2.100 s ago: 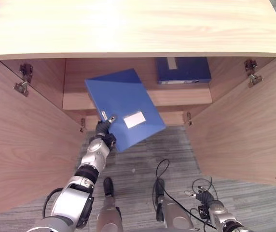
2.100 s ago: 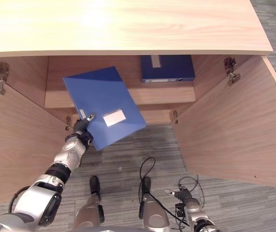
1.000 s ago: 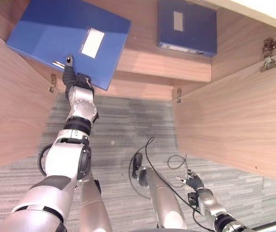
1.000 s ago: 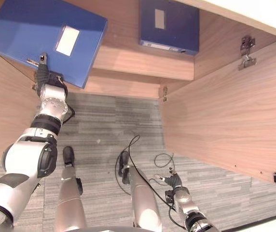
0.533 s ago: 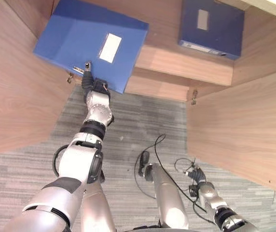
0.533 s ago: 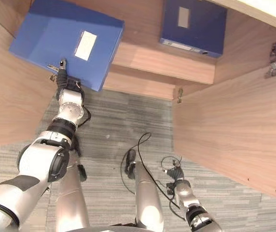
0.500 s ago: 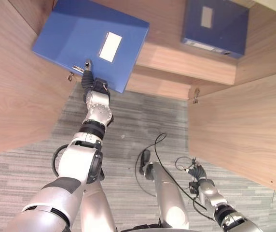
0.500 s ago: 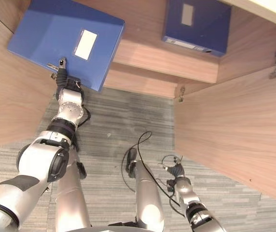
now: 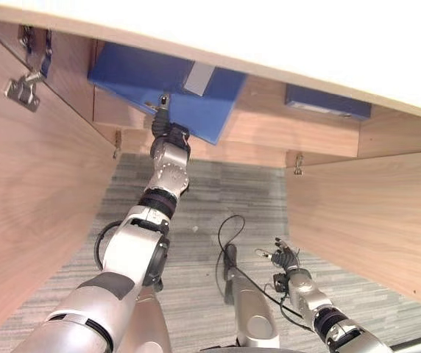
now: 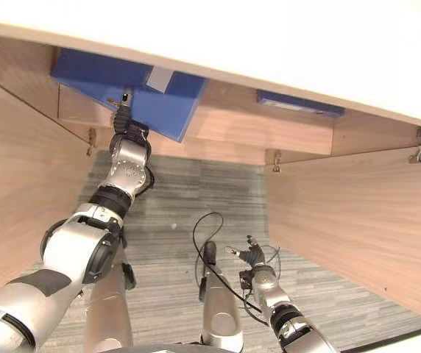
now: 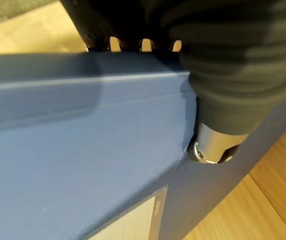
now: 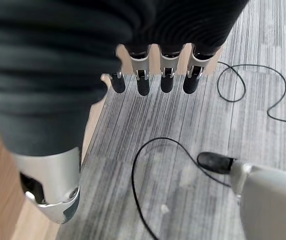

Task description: Put the empty folder in the office cabinet

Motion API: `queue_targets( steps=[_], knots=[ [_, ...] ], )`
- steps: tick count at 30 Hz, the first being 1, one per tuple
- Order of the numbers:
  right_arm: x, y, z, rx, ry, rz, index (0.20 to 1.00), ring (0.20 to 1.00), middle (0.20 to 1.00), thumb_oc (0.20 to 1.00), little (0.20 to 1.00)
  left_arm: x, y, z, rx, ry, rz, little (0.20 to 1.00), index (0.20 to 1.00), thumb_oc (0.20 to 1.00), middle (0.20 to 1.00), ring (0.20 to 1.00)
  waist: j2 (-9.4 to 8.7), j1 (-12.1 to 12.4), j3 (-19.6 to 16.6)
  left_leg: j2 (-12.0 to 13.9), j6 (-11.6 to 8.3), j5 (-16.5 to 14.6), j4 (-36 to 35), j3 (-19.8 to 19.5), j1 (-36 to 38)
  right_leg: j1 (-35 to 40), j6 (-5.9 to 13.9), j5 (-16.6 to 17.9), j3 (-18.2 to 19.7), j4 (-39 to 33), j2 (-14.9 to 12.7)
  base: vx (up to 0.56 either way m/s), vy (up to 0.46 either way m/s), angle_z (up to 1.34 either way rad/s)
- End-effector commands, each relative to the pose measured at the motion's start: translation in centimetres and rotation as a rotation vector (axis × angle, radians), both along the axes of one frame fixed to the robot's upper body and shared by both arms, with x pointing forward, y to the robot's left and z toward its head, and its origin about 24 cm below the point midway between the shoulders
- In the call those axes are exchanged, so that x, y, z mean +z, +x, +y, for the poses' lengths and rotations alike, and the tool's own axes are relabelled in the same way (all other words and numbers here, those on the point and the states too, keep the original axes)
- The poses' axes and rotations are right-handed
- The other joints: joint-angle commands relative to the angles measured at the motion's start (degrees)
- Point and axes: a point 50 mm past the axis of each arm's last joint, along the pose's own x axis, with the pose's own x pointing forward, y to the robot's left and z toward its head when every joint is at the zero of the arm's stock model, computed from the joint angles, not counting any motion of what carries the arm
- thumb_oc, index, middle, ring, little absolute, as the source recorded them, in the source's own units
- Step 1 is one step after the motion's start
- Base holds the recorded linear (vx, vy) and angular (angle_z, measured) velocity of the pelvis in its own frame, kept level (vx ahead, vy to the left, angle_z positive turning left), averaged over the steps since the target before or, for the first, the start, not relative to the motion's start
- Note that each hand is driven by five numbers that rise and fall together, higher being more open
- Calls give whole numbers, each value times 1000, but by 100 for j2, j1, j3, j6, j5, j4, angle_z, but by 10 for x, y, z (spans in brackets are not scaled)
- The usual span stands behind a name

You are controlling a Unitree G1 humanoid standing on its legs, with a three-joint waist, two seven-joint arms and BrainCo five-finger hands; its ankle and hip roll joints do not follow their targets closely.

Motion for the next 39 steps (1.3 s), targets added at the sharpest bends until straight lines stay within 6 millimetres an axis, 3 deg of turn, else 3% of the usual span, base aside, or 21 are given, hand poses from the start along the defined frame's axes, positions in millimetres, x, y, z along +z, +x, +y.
queue_targets(
  steps=[1, 3, 4, 5, 7, 9, 11, 12, 14, 18, 24, 27, 28, 31, 34, 35, 36, 39],
  knots=[
    [5, 5, -12, -51, -34, -32, 1000, 1000, 1000, 1000, 1000, 57, -2, 63, 214, -20, -210, 200, 200, 200, 200, 200, 319, 102, 117, 421, -722, -683, -14, -446, 393, -67, -7, 892, 230, 678, 313, 203, 105, -4],
    [3, 2, -14, -79, -26, -29, 1000, 1000, 1000, 1000, 1000, 53, -1, 64, 220, -30, -193, 200, 200, 200, 200, 200, 349, 46, 134, 335, -711, -796, -26, -442, 583, -150, -7, 609, 192, 424, 439, 267, 98, 4],
    [2, -1, -17, -89, -34, -22, 1000, 1000, 1000, 1000, 1000, 53, -1, 61, 210, -16, -189, 200, 200, 200, 200, 200, 395, 11, 193, 287, -724, -1002, -2, -395, 792, -275, -25, 99, 8, -133, 461, 178, 53, 1],
    [2, -1, -17, -89, -35, -21, 1000, 1000, 1000, 1000, 1000, 52, -1, 61, 210, -16, -188, 200, 200, 200, 200, 200, 389, 13, 245, 297, -699, -885, 55, -322, 741, -281, -58, 190, -58, -156, 451, 188, -10, 0],
    [2, -1, -20, -94, -51, -20, 1000, 1000, 1000, 1000, 1000, 51, 0, 56, 197, -2, -186, 200, 200, 200, 200, 200, 415, -37, 305, 247, -735, -1277, 100, -407, 1063, -582, -19, 96, -182, -555, 518, 225, -77, 9],
    [3, 1, -23, -99, -59, -22, 1000, 1000, 1000, 1000, 1000, 50, 0, 53, 190, -4, -184, 200, 200, 200, 200, 200, 431, -85, 445, 189, -709, -1270, 180, -394, 1118, -733, -33, 301, -250, -765, 536, 138, -64, 12],
    [2, -2, -29, -116, -73, -11, 1000, 1000, 1000, 1000, 1000, 49, 1, 47, 182, -22, -182, 200, 200, 200, 200, 200, 501, -246, 645, 67, -691, -1483, 253, -581, 1323, -1025, -7, 503, -20, -1004, 672, 245, -98, 18],
    [-3, -11, -36, -136, -84, 11, 1000, 1000, 1000, 1000, 1000, 49, 2, 34, 147, -46, -194, 200, 200, 200, 200, 200, 529, -345, 784, -96, -668, -1582, 395, -693, 1387, -992, -7, 531, 284, -1045, 711, 206, -120, 11],
    [-7, -18, -40, -140, -97, 38, 1000, 1000, 1000, 1000, 1000, 53, 3, 26, 136, -66, -203, 200, 200, 200, 200, 200, 518, -354, 855, -204, -657, -1622, 560, -689, 1350, -872, -74, 598, 355, -1049, 650, 39, -156, 37],
    [-13, -28, -44, -123, -115, 74, 1000, 1000, 1000, 1000, 1000, 53, 2, 16, 115, -71, -208, 200, 200, 200, 200, 200, 573, -362, 762, 15, -748, -1413, 445, -721, 1259, -927, -223, 449, 180, -863, 765, -19, -274, 43],
    [-21, -47, -55, -117, -143, 124, 1000, 1000, 1000, 1000, 1000, 37, -1, 10, 100, -82, -171, 200, 200, 200, 200, 200, 719, -350, 574, 357, -942, -1058, 52, -722, 1304, -1095, -371, 35, 24, -448, 908, 5, -199, 13],
    [-23, -58, -70, -131, -187, 160, 1000, 1000, 1000, 1000, 1000, 19, -4, 9, 93, -80, -131, 200, 200, 200, 200, 200, 764, -344, 521, 643, -1068, -951, 124, -675, 1359, -1104, -513, -255, -82, -88, 1005, 46, -228, 15],
    [-22, -58, -74, -146, -193, 159, 1000, 1000, 1000, 1000, 1000, 19, -4, 9, 95, -93, -128, 200, 200, 200, 200, 200, 763, -283, 529, 689, -1080, -1012, 347, -783, 1302, -1036, -518, -495, -67, 30, 1037, 99, -219, 17],
    [-19, -57, -84, -189, -200, 146, 1000, 1000, 1000, 1000, 1000, 20, -5, 9, 101, -103, -133, 200, 200, 200, 200, 200, 699, -283, 625, 629, -992, -1082, 1088, -823, 804, -1036, -663, -733, -113, 272, 968, 6, -201, 21],
    [-18, -57, -85, -201, -196, 142, 1000, 1000, 1000, 1000, 1000, 19, -6, 5, 91, -107, -132, 200, 200, 200, 200, 200, 668, -287, 660, 545, -970, -1045, 1206, -768, 515, -1002, -683, -767, -112, 324, 957, 12, -69, 36],
    [-18, -59, -88, -209, -211, 149, 1000, 1000, 1000, 1000, 1000, 11, -5, 9, 92, -53, -89, 200, 200, 200, 200, 200, 772, -227, 681, 376, -956, -894, 898, -676, 439, -968, -695, -847, -111, 507, 1063, 83, 1, 38],
    [-19, -59, -86, -212, -200, 148, 1000, 1000, 1000, 1000, 1000, 10, -5, 5, 85, -67, -90, 200, 200, 200, 200, 200, 814, -208, 700, 365, -971, -824, 560, -583, 539, -1044, -667, -922, -86, 623, 1111, 98, 31, 47],
    [-20, -55, -78, -199, -187, 138, 1000, 1000, 1000, 1000, 1000, 14, -4, 11, 102, -62, -104, 200, 200, 200, 200, 200, 814, -184, 630, 262, -1001, -670, 222, -504, 558, -1171, -578, -867, -88, 574, 1098, 42, 52, 7]
  ],
)
